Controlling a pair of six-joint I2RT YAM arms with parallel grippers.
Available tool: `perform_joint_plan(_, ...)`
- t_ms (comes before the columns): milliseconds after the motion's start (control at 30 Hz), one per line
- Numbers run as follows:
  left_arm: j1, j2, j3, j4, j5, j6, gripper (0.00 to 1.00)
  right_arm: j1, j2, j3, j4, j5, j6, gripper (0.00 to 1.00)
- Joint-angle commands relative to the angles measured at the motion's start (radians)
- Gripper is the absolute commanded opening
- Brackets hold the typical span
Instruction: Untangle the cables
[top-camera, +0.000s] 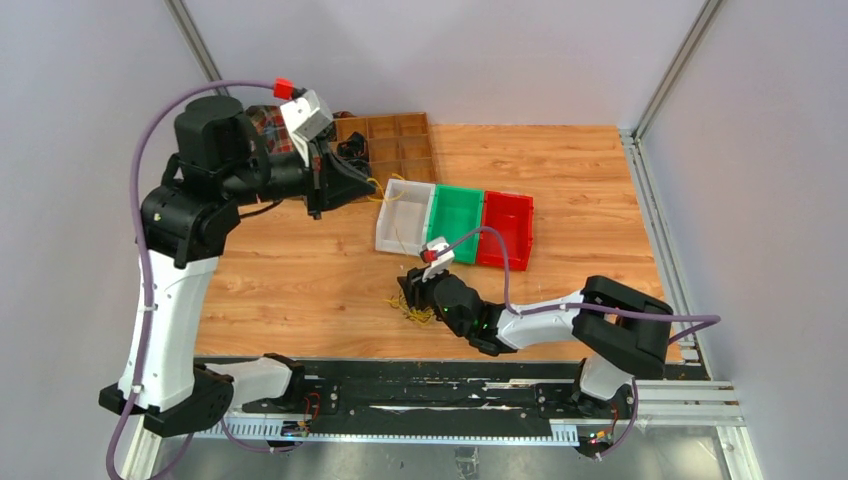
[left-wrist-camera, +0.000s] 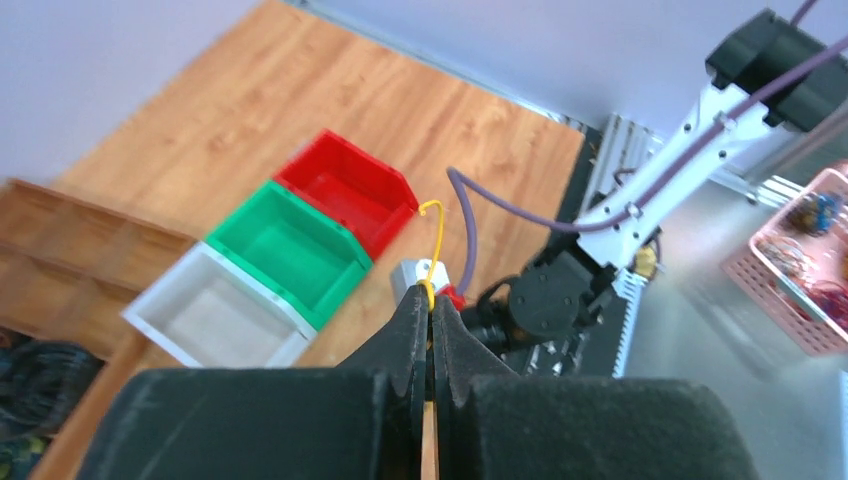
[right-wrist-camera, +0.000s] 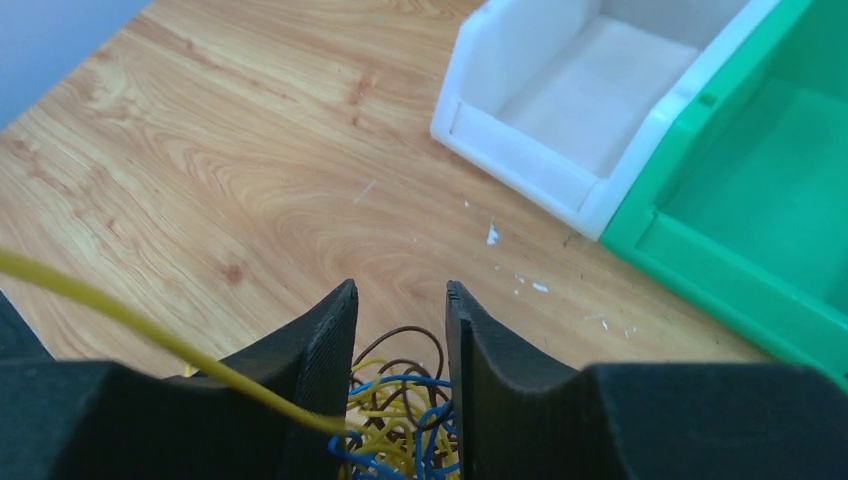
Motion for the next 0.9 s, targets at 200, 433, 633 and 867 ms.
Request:
perform_joint_plan(200,-0.006,0.114,0.448,0.028,-0.265,0.052,0.00,0.012,0.045,-0.059,0.049,0.020,0.068,0.51)
perform_joint_plan(433,-0.005,0.109,0.529,0.202,-0.477,0.050,0.00,0.012,0.087,-0.055,0.033,0.005,0.082,0.56)
perform_joint_plan(633,-0.005,0.001,0.322,0.359,-0.676,0.073,0.00,0.012,0.065,-0.062,0.043,0.016,0.058,0.56)
perform_joint_plan(867,-0.005,-0.311,-0.384,0.292,-0.847,0.207,0.01,0.001,-0.083,-0.075,-0.021,-0.054,-0.009,0.28)
